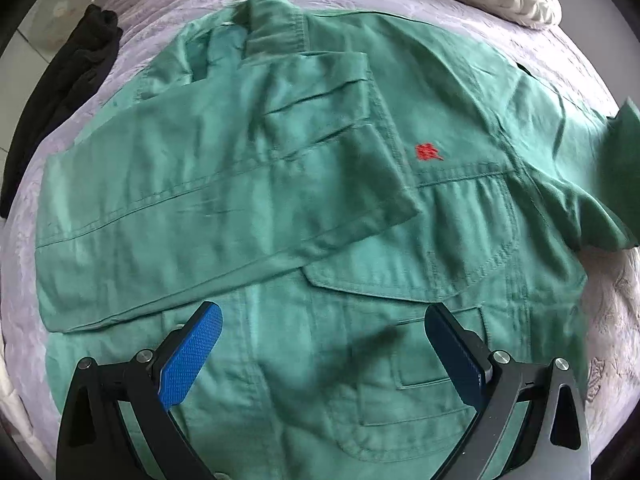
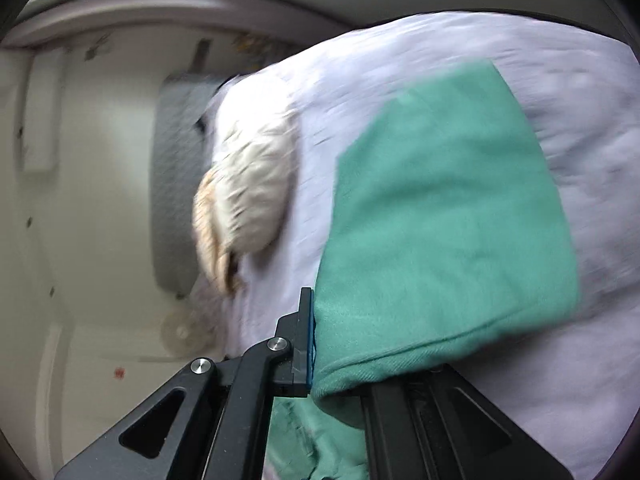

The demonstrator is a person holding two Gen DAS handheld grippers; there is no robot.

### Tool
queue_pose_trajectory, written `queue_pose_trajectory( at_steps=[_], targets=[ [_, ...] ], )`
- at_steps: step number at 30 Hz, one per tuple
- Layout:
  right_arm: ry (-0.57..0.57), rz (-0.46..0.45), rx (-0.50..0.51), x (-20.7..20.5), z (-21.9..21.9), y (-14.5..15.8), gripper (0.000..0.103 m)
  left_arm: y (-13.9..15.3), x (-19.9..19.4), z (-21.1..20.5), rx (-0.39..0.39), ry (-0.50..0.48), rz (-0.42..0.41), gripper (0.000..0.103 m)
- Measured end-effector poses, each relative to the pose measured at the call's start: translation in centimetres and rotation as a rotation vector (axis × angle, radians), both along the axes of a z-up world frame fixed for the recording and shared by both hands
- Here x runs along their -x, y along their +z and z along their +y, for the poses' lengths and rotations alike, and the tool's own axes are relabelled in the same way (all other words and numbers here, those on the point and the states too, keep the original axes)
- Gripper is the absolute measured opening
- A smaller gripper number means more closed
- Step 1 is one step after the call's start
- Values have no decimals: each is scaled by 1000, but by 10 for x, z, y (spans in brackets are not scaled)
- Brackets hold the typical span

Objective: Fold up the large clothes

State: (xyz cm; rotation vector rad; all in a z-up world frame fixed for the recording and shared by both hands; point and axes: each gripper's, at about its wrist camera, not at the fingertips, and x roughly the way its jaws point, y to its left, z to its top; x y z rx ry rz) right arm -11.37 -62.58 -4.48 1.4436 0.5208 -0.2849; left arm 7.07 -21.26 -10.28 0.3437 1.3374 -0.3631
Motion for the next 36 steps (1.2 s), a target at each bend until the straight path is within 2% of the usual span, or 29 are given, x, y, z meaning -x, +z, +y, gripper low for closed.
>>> queue_pose_trajectory(
  at_steps=[5, 7, 10, 14, 16, 18, 20, 23, 25, 27, 29, 31, 32, 33, 34, 35, 36],
  targets=[
    [153, -102, 37, -60, 48, 33, 3, 7, -22, 38, 33, 55, -36, 102],
    [239, -122, 89, -91, 78, 49, 3, 10, -32, 56, 41, 78, -58, 102],
    [374, -116, 200, -131, 127, 69, 3, 11, -51, 90, 28, 122, -98, 102],
    [573, -60, 340, -173, 207, 74, 3, 7, -73, 144, 5, 203, -133, 102],
    [672, -19, 393, -191, 253, 64, 3, 3, -79, 164, -4, 229, -141, 102],
    [752, 31, 401, -205, 294, 41, 3, -2, -86, 186, -16, 253, -143, 102],
    [807, 126, 399, -216, 329, 6, 7, -9, -92, 202, -20, 268, -136, 102],
    [826, 285, 383, -221, 351, -41, 10, -13, -94, 213, -7, 269, -129, 102],
    [776, 290, 296, -214, 348, -53, 20, -15, -95, 222, 14, 259, -128, 102],
    [741, 260, 207, -202, 341, -53, 63, -19, -99, 232, 26, 250, -122, 102],
    [669, 242, 204, -186, 334, -43, 68, -22, -101, 241, 37, 248, -114, 102],
    [602, 269, 244, -179, 327, -34, 68, -21, -94, 246, 51, 254, -109, 102],
    [576, 277, 251, -183, 321, -33, 64, -22, -95, 249, 58, 258, -108, 102],
    [553, 283, 251, -186, 317, -31, 47, -20, -89, 254, 67, 263, -110, 102],
    [536, 293, 255, -192, 314, -30, 33, -18, -88, 260, 76, 268, -114, 102],
    [538, 301, 274, -203, 315, -26, 9, -16, -88, 267, 86, 274, -121, 102],
    [552, 301, 313, -210, 316, -19, 7, -13, -78, 274, 95, 282, -131, 102]
  ],
)
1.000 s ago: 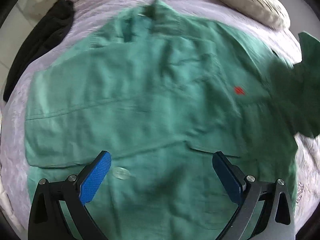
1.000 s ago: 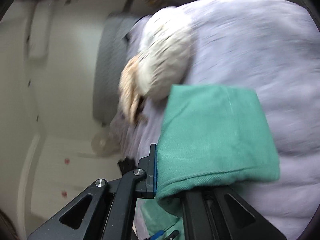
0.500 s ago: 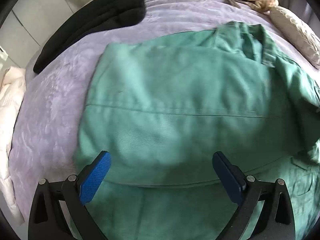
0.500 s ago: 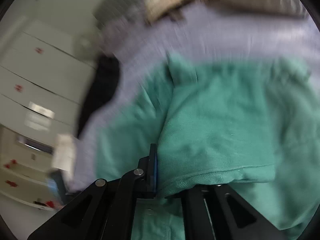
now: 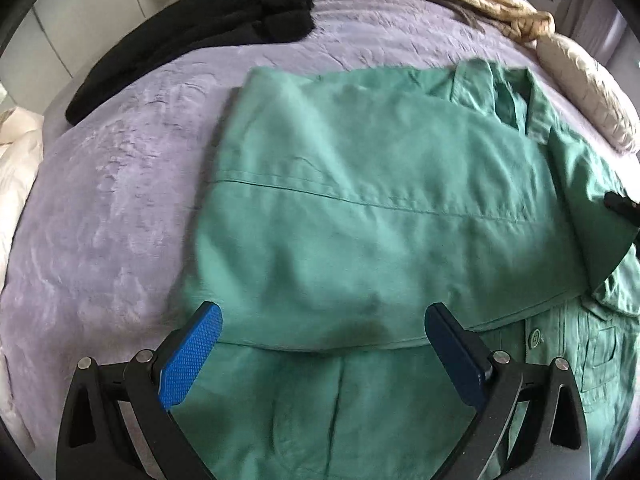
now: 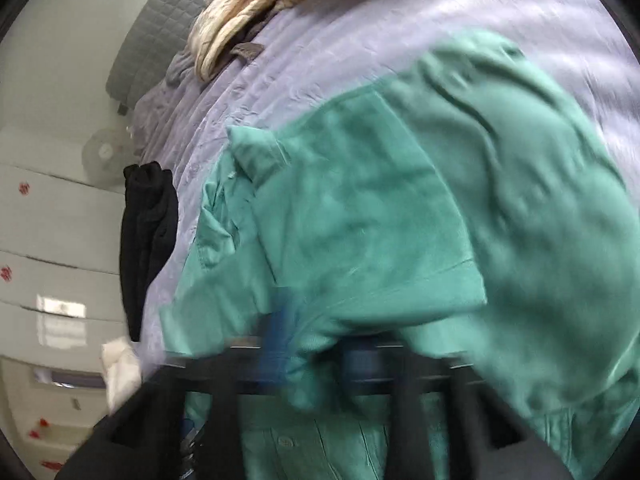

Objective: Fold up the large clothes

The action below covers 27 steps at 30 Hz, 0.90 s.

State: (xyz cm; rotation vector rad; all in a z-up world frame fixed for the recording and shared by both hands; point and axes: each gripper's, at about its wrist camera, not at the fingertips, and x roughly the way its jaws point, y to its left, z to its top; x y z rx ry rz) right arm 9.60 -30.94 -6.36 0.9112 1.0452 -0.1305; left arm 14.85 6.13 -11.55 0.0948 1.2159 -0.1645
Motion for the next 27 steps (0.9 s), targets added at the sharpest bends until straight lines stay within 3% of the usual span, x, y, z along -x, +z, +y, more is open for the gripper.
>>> queue_pose_trajectory(
  at_steps=[4, 7, 9, 11, 12, 14, 19, 22, 25, 26, 27],
  targets=[
    [258, -79, 268, -25, 65, 36, 7, 6, -3, 24, -1, 51, -31, 102],
    [493, -46, 384, -39, 133, 27, 13, 4, -2, 42, -5, 106, -25, 102],
    [599, 37, 481, -41, 166, 8, 31, 5, 0, 54, -3, 132, -16, 102],
    [649, 73, 506, -36, 184, -6, 45, 2, 1, 62, 10, 138, -6, 102],
    [648, 67, 482, -33, 186, -7, 56, 3, 5, 64, 18, 134, -4, 102],
    [643, 42, 395, -24, 183, -7, 65, 2, 4, 54, 33, 120, 0, 102],
    [595, 17, 312, 6, 149, 3, 65, 4, 7, 17, 68, 58, -9, 102],
    [422, 4, 185, 20, 101, 6, 65, 7, 10, 2, 87, 36, -15, 102],
    [189, -1, -86, 16, 58, -17, 63, 11, 10, -14, 101, 11, -23, 102],
    [151, -5, -135, 18, 51, -23, 45, 13, 9, -17, 101, 7, -29, 102],
    [121, -8, -177, 14, 47, -29, 16, 15, 9, -21, 98, 6, -38, 102]
  ],
)
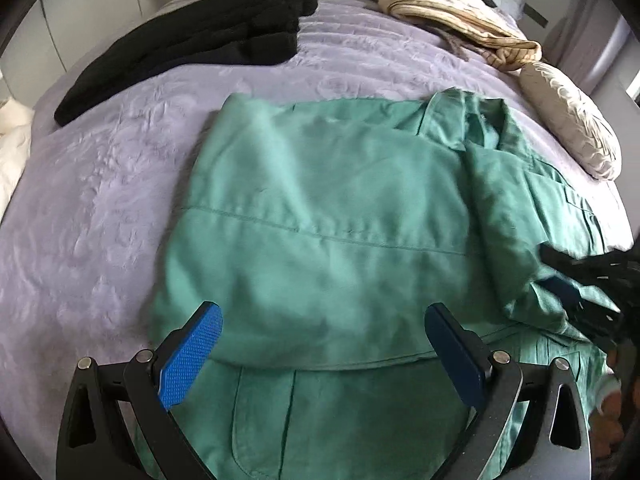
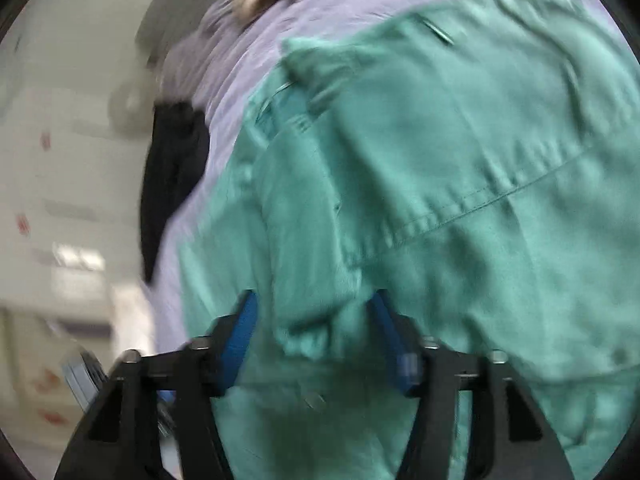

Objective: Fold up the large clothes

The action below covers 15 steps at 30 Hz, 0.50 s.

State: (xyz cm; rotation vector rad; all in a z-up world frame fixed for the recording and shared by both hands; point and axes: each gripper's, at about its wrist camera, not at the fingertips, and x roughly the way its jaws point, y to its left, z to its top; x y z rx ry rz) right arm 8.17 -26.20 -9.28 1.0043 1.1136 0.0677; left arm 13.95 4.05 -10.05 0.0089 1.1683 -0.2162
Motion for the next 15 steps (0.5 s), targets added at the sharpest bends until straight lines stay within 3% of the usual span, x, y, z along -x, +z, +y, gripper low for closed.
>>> queue_pose_trajectory(
  at_steps=[2, 4, 8, 11, 12, 13, 14, 15],
  targets=[
    [-23, -4, 4, -10, 3, -2, 13, 3, 1, 3, -4, 7, -14, 102],
    [20, -69, 72, -22, 17, 16, 12, 4, 3, 14, -15, 31, -26, 102],
    [293, -164, 289, -53, 88, 47, 12, 1, 2, 46, -55, 107, -19, 102],
    [478, -117, 430, -66, 139, 38, 22, -4, 0, 66, -81, 153, 5, 102],
    [527, -86, 460, -64, 150, 32, 31, -5, 1, 70, -84, 162, 11, 102],
    [556, -69, 447, -62, 156, 27, 38, -5, 1, 72, -84, 165, 13, 102],
    [567, -67, 408, -55, 156, 24, 54, -6, 1, 72, -83, 162, 12, 102],
    [564, -69, 364, -48, 155, 22, 60, -5, 0, 70, -82, 153, 10, 102]
  ],
)
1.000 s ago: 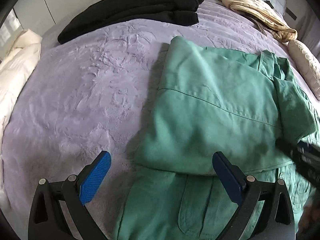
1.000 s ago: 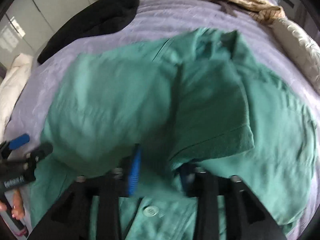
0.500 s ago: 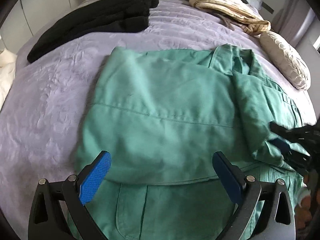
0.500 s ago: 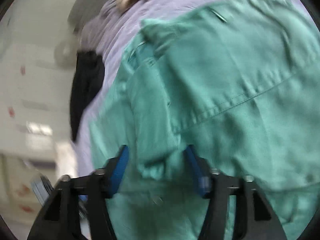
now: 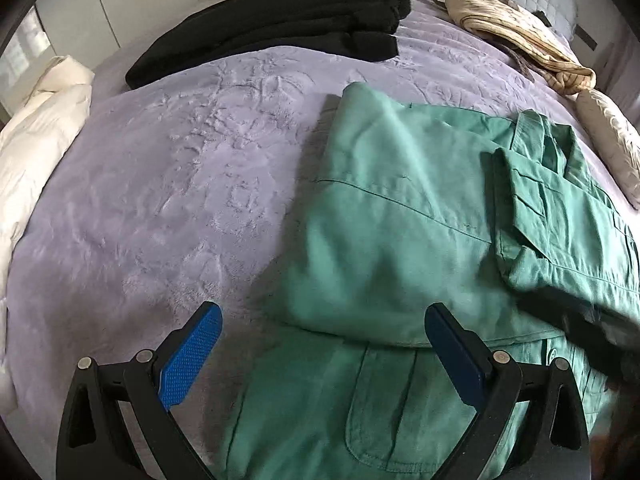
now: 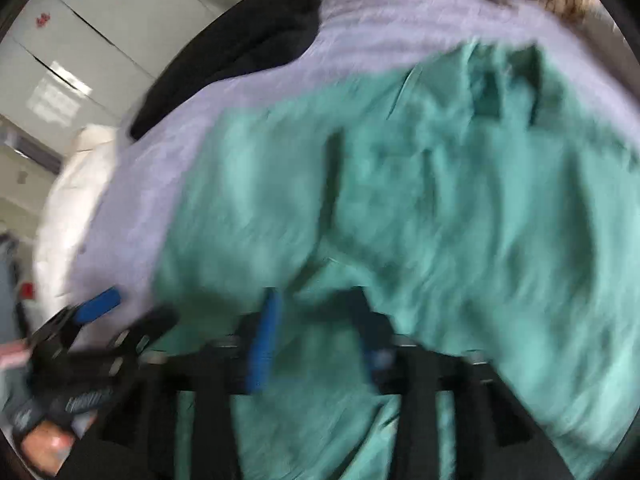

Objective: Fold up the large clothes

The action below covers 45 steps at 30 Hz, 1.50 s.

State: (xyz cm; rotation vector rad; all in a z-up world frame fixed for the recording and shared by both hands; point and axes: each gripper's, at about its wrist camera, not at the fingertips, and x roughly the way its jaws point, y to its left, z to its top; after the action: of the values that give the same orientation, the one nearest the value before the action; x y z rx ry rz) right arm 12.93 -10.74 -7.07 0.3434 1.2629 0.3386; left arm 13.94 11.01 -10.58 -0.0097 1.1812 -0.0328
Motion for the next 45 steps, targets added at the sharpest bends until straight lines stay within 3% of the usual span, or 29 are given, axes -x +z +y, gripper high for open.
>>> queue_pose_trajectory(
  at_steps=[5, 10, 14, 19, 23, 25, 26, 29, 32, 34, 38, 45],
  targets=[
    [-122, 27, -76, 58, -49, -4, 60, 2, -9, -34, 40, -76, -11, 102],
    [-504, 108, -203, 127, -153, -19, 62, -2, -27, -86, 69, -163, -13, 102],
    [-793, 47, -292, 169, -226, -17, 63, -16, -41, -124, 27, -209, -11, 102],
    [-1101, -46, -451, 202, -287, -25, 63, -30, -45, -133, 12, -190, 18, 102],
    [-1249, -69, -595, 230, -303, -39, 62, -32, -45, -136, -8, -192, 13, 102],
    [-1286, -62, -643, 238, -303, -51, 36, -33, -45, -140, -28, -198, 5, 102],
    [-1295, -25, -653, 242, -305, -57, 1, -33, -45, -141, -37, -198, 3, 102],
    [-1287, 32, -636, 235, -308, -66, 2, -27, -44, -146, -62, -200, -6, 102],
    [-1170, -25, -410, 226, -312, -31, 2, -26, -39, -150, -79, -224, -22, 102],
    [-1127, 7, -327, 223, -310, -31, 2, -30, -39, -151, -77, -225, -21, 102],
    [-1147, 47, -348, 230, -309, -53, 2, -34, -46, -146, -42, -207, -7, 102],
    [-1114, 83, -256, 227, -307, -33, 3, -24, -52, -135, -49, -227, -16, 102]
  ],
)
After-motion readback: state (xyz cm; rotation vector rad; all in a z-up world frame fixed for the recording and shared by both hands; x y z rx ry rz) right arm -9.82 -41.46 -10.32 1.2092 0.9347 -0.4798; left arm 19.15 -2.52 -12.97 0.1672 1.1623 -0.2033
